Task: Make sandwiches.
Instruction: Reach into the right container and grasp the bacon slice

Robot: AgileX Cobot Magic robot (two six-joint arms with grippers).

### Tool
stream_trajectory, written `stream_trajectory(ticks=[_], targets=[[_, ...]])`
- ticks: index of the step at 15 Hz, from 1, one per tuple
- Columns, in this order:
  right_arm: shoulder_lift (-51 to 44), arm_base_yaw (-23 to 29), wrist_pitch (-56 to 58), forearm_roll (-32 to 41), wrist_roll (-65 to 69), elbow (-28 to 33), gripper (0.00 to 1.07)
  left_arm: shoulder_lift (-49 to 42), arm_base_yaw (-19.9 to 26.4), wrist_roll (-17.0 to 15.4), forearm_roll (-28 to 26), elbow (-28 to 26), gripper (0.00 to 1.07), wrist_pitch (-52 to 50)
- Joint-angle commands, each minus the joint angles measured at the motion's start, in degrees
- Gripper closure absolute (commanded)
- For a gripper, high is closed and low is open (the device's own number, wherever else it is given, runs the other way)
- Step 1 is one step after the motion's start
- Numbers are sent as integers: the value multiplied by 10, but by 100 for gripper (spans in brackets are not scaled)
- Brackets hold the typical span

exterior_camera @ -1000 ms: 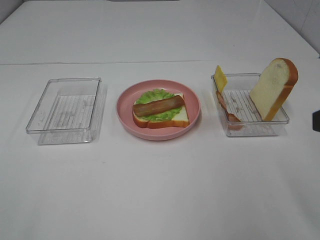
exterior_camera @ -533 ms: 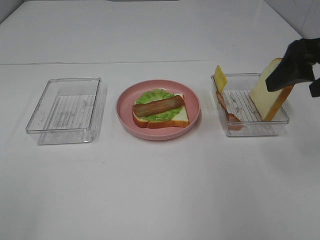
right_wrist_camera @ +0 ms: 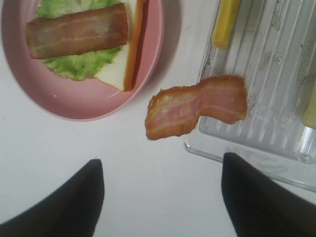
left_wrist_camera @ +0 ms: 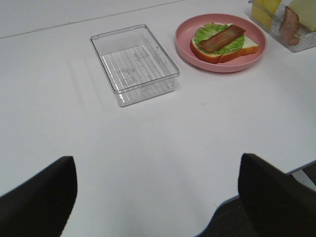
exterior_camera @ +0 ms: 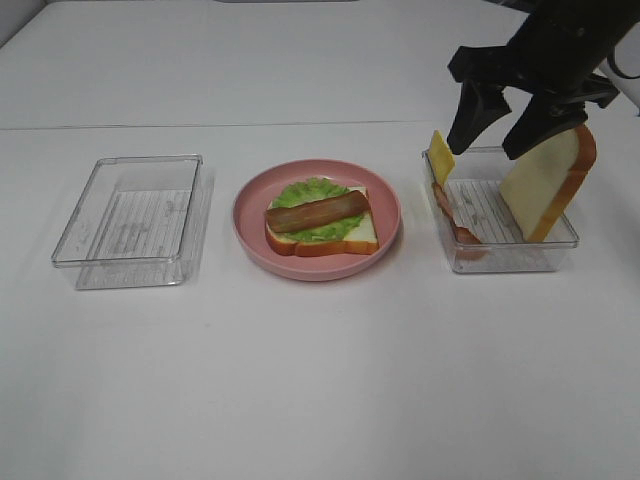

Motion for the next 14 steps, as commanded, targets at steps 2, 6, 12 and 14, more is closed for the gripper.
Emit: stream_trajectory(ticks=[2,6,12,14], targets=[[95,18,57,-30,54,-95,44,-11,-2,-3,2,1,22,-6],[149,17,66,-28,61,-115,44,-11,-2,-3,2,1,22,-6],[176,17,54,-26,62,-115,84,-11,-2,-3,2,1,22,-6],[175,17,60,-26,62,-115,107,-11,-2,-3,2,1,22,-6]])
